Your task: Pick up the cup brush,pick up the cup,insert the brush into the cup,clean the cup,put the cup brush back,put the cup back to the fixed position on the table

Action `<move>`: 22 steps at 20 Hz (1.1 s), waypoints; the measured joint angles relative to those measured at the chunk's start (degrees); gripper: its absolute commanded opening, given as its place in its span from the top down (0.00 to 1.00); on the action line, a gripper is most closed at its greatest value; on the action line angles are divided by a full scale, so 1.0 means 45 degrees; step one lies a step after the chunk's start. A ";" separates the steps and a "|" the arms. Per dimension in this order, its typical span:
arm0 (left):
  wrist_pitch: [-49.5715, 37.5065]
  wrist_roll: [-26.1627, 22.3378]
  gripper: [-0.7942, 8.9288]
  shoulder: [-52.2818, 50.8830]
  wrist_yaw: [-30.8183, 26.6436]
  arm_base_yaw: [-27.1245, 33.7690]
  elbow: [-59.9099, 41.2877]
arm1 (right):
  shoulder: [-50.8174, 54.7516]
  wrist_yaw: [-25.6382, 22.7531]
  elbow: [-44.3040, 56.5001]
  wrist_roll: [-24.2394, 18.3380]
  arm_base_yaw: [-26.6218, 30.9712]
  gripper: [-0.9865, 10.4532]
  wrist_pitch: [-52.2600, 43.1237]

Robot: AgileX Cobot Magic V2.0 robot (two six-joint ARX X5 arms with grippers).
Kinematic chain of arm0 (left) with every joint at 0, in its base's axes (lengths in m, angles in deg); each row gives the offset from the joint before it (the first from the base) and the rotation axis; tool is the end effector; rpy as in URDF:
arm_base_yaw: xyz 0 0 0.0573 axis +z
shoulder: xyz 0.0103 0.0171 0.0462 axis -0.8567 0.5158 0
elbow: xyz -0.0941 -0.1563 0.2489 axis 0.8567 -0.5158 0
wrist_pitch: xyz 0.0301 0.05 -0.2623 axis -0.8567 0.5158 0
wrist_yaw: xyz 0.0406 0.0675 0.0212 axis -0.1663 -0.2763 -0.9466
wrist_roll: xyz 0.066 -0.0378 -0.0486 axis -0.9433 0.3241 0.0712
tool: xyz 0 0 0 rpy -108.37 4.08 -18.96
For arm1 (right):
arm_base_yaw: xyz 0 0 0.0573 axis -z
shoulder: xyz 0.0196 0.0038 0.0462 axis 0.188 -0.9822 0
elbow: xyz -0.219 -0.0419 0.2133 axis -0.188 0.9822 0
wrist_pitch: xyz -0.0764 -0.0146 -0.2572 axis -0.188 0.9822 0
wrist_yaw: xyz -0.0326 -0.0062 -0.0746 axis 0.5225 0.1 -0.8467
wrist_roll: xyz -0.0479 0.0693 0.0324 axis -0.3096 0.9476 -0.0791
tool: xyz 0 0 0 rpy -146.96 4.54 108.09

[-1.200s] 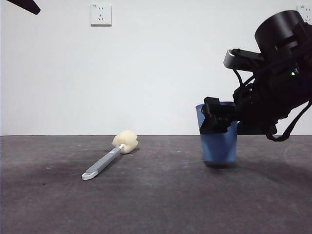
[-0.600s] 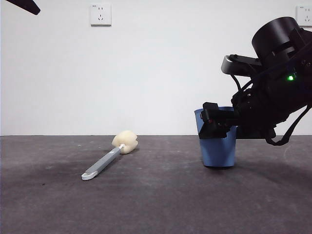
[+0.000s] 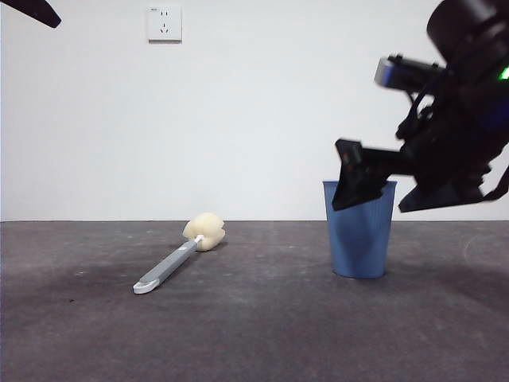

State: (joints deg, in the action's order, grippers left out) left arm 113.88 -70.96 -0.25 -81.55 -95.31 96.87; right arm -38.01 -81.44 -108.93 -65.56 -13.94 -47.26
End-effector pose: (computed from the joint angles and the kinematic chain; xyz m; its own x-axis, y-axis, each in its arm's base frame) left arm 0.1708 -0.1184 0.3574 0.6976 -0.4205 -0.5801 0.3597 0.9058 -0.2240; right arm 0.2904 0.1342 0.1791 0.7887 0.3643 -0.4952 -0.4244 0.9054 -0.0100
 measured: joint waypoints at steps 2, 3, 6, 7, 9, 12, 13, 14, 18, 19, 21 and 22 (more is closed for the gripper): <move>0.0233 -0.0010 0.47 0.0000 0.0005 0.0000 0.0000 | 0.1554 0.0000 0.0000 0.0209 -0.0209 0.47 0.2084; 0.0403 -0.0044 0.47 0.0000 0.0000 0.0000 0.0000 | 0.2584 0.0010 0.0000 0.0495 -0.0398 0.47 0.3400; 0.0767 -0.0136 0.47 0.0000 0.0010 0.0000 0.0000 | 0.5620 0.0345 0.0000 0.1360 -0.1098 0.48 0.6849; 0.0816 -0.0233 0.47 0.0000 0.0024 0.0000 0.0000 | 0.6591 0.0398 0.0000 0.1647 -0.1336 0.48 0.7689; 0.1044 -0.0369 0.48 0.0000 0.0063 0.0000 0.0000 | 0.8311 0.0782 -0.0087 0.2157 -0.1685 0.55 0.9180; 0.1486 -0.0670 0.84 0.0000 0.0432 0.0000 0.0000 | 1.0015 0.1457 -0.0661 0.2603 -0.1826 0.86 1.1463; 0.1622 -0.0709 0.93 0.0000 0.0539 -0.0005 0.0000 | 1.0341 0.1685 -0.0845 0.2667 -0.1826 0.93 1.2167; 0.1705 -0.0758 0.93 0.0000 0.0612 -0.0010 0.0000 | 1.0593 0.1919 -0.0942 0.2686 -0.1826 0.92 1.2662; 0.1753 -0.0991 0.92 0.0000 0.0670 -0.0010 0.0000 | 1.0909 0.1996 -0.0942 0.2812 -0.1831 0.91 1.3221; 0.1768 -0.0996 0.92 0.0000 0.0670 -0.0010 0.0000 | 1.0904 0.1991 -0.0942 0.2875 -0.1831 0.91 1.3221; 0.1870 -0.1001 0.92 0.0000 0.0665 -0.0010 0.0000 | 1.0894 0.1972 -0.0942 0.2924 -0.1831 0.91 1.3221; 0.1870 -0.1005 0.92 0.0000 0.0665 -0.0010 0.0000 | 1.0894 0.1962 -0.0942 0.2939 -0.1831 0.91 1.3221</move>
State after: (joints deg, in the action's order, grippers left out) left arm 122.29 -75.49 -0.25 -78.55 -95.35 96.87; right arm 11.02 -72.61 -113.17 -52.33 -22.18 12.23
